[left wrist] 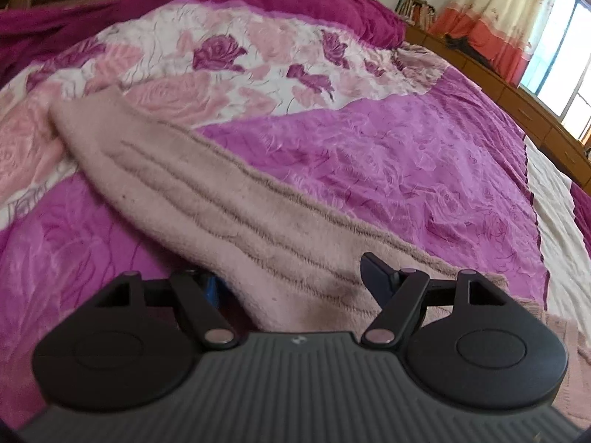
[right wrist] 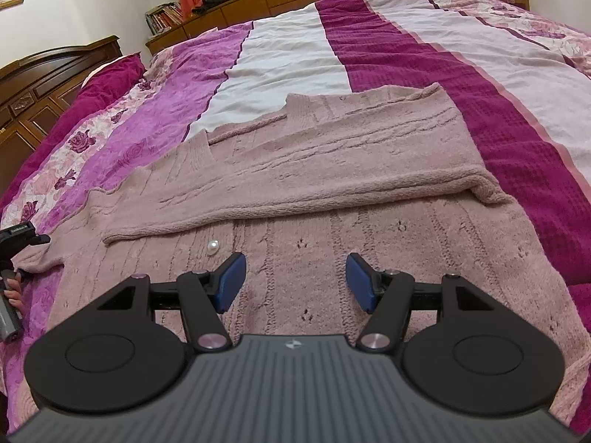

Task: Fold small clothes
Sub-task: 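Move the left tool to the cardigan's outer sleeve and grasp its cuff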

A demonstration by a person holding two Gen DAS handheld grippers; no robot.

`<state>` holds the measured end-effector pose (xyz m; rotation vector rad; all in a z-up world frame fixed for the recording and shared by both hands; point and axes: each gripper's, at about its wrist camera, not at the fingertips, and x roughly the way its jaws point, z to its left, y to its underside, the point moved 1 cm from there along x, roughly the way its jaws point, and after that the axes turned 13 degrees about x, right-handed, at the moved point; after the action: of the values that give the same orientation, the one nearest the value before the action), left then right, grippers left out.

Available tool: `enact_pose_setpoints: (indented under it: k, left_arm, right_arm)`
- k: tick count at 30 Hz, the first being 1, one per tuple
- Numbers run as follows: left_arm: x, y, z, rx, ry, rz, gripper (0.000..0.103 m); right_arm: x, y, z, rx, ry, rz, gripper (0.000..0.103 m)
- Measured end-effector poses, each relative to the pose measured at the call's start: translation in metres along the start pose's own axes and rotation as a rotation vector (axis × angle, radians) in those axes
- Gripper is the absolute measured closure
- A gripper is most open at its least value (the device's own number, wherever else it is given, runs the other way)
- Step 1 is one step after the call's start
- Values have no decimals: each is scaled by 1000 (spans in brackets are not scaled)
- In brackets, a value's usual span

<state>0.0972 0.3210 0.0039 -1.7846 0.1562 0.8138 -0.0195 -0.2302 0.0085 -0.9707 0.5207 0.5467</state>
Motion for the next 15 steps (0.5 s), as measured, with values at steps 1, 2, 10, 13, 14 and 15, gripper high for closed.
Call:
enact_pose_setpoints:
  k: [1,2,10,13,14,15]
  left_arm:
    - [0,0,1,2,-4,-9,35]
    - [0,0,1,8,-12,-16,57]
    - [-30,-7,11,-8,56,-95,95]
    - [-49,-12,6,-39,106,-148,96]
    - [-55,-14,3,-40,122,-162,96]
    - [-60,-16,-1,-39,136,-174,96]
  right_arm:
    - [0,0,0,1,0,-1,36]
    - [-1,0,-1,2,1,-4,36]
    - [-2,-2,-5,19,3,-11,36]
    - [-2,-2,-5,21,1,-11,36]
    - [-2,-2,-5,23,-2,-10,36]
    - [-3,-2,-5,24,-7,-9,36]
